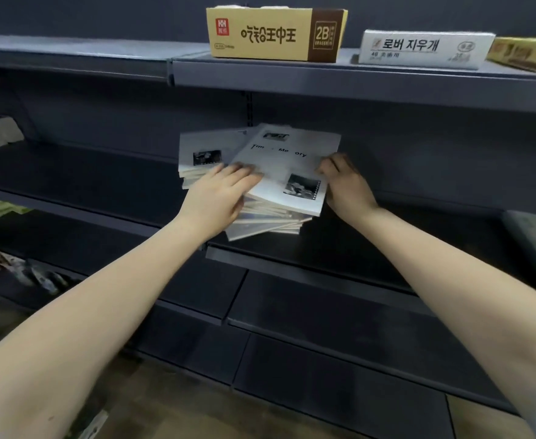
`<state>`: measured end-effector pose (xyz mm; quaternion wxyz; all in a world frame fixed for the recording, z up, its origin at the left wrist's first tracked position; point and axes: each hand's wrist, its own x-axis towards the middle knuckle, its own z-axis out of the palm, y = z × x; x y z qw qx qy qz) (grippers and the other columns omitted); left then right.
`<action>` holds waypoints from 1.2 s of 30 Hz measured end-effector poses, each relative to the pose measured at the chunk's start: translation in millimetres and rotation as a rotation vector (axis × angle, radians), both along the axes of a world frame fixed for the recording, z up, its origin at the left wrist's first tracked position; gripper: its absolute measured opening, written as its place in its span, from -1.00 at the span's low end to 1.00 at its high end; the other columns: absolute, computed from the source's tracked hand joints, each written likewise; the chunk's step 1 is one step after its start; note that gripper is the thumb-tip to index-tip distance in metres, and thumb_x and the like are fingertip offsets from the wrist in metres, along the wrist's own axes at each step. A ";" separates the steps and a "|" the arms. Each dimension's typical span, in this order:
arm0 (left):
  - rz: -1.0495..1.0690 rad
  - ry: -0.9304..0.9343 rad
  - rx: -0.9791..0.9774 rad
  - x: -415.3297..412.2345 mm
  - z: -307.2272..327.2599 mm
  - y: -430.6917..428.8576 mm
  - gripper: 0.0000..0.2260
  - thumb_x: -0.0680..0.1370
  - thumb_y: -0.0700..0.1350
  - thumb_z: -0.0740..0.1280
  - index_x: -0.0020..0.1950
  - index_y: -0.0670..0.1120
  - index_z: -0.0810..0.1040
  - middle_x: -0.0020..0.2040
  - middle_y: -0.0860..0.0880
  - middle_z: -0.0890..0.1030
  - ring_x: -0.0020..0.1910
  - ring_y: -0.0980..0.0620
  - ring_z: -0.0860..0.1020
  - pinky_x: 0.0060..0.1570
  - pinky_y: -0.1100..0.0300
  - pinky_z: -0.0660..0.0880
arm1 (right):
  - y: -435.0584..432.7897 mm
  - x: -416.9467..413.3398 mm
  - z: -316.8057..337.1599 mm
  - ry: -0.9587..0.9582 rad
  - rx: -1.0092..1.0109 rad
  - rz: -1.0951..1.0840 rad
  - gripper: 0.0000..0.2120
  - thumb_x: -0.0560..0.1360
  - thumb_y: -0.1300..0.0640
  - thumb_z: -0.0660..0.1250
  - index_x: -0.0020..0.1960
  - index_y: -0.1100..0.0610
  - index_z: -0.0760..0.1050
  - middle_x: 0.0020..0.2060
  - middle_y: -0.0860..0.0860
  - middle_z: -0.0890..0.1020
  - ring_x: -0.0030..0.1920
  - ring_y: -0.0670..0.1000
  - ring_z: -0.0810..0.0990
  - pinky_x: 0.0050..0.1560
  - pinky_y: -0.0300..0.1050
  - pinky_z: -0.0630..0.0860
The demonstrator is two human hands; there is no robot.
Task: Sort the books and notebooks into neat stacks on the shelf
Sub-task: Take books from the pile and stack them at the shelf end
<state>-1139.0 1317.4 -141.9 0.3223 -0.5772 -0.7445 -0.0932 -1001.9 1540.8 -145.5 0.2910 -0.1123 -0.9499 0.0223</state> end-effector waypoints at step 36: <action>-0.362 -0.253 -0.368 252.3 -15.8 264.3 -0.38 0.52 -0.43 0.07 0.54 -0.05 0.11 0.55 -0.01 0.07 0.53 -0.01 0.02 0.44 0.10 0.14 | 127.6 329.0 -35.1 -0.156 0.002 -0.407 -0.37 0.26 0.59 0.20 0.24 0.18 0.53 0.23 0.23 0.53 0.24 0.30 0.47 0.15 0.13 0.48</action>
